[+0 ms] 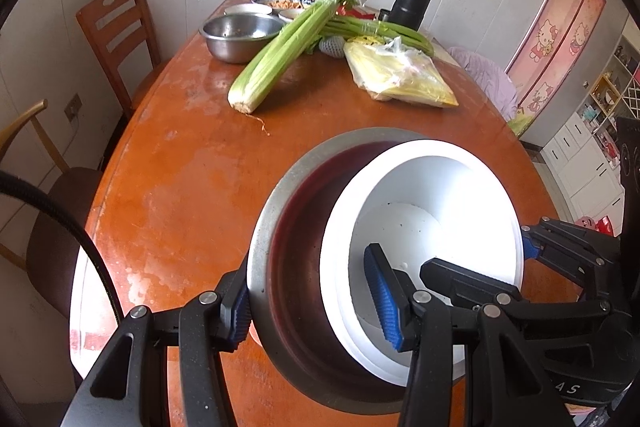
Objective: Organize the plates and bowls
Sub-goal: 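Lift the steel bowl with nested bowls and carry it toward the plate stack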
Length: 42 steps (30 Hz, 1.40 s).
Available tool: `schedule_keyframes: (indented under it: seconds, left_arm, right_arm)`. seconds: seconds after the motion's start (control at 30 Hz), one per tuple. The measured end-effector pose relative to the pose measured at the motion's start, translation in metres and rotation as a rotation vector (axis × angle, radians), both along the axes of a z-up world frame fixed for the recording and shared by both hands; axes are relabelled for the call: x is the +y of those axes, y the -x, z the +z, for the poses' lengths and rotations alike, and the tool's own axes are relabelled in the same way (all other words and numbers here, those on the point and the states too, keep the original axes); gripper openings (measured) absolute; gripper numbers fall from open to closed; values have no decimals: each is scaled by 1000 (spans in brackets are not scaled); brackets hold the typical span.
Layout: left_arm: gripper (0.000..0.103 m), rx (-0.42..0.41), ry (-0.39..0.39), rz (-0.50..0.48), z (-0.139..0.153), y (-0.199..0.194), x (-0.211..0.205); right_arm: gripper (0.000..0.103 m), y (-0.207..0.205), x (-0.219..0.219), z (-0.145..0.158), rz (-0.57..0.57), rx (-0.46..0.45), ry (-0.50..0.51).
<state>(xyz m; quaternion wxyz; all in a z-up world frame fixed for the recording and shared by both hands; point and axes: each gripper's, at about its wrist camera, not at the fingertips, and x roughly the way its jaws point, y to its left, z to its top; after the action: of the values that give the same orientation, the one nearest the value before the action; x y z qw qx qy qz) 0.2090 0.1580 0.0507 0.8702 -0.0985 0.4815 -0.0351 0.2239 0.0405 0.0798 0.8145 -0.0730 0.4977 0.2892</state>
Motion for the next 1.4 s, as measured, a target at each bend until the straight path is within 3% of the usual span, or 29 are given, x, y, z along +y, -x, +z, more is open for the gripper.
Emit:
schedule_keyframes:
  seconds: [0.47, 1.4]
  left_arm:
    - [50, 49, -12, 11, -24, -13, -2]
    - [50, 60, -43, 23, -36, -16, -7]
  right_arm:
    - [50, -15, 0, -26, -1, 58, 19]
    - [50, -16, 0, -33, -17, 29, 47]
